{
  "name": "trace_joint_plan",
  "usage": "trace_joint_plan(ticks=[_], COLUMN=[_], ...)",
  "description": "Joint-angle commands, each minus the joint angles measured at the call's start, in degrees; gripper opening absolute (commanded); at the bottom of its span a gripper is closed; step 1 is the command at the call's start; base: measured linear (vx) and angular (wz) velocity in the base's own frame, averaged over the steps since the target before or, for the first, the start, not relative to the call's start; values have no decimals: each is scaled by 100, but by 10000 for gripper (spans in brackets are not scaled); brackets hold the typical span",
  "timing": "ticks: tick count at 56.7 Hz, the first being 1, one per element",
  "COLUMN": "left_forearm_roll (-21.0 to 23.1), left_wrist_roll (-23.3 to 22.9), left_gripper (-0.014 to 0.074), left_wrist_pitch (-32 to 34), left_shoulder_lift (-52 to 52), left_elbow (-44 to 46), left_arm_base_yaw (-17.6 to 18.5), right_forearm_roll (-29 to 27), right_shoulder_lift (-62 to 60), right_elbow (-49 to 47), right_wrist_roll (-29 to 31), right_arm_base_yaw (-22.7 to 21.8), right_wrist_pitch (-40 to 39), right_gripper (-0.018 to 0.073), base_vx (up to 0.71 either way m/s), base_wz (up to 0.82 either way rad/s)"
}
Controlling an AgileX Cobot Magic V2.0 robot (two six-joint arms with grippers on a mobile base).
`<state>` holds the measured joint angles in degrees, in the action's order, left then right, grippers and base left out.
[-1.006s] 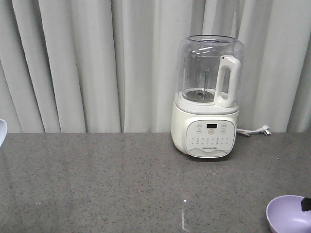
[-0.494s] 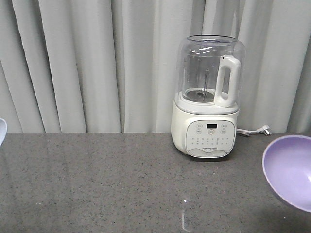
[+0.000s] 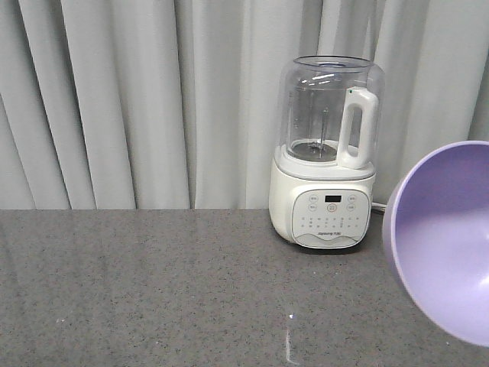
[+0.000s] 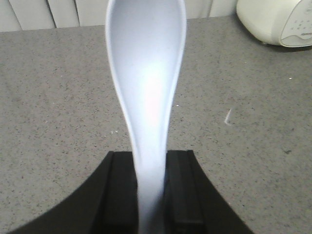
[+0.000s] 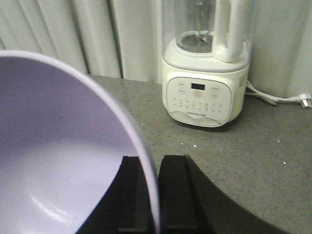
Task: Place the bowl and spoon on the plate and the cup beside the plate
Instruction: 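Grip the lavender bowl rim with the right gripper and lift, then drive the base to the counter with the paper cup and blue plate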
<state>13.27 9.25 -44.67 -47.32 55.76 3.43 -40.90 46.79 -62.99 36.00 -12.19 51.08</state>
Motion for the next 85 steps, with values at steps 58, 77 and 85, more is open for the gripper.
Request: trace_joint_plan(ticks=[58,77,85], left_forearm_roll=[470,470,470], left_wrist_roll=[104,104,104], left_gripper=[-3,-3,-3], left_wrist_pitch=[639,639,639], left_shoulder_lift=[433,433,433], left_elbow=[-110,-110,-110], left_arm_base_yaw=[31,31,31], right_forearm_roll=[-273,-273,-273], right_shoulder_lift=[-169,-169,-169], right_elbow=[-162,-162,-162], right_wrist_roll=[-4,-11,-11], right_arm_base_yaw=[171,171,171], right_wrist_pitch=[-430,-434,-434], right_gripper=[-9,-9,-9], base_vx=[0,-5,-8], base_wz=[0,-20,-39])
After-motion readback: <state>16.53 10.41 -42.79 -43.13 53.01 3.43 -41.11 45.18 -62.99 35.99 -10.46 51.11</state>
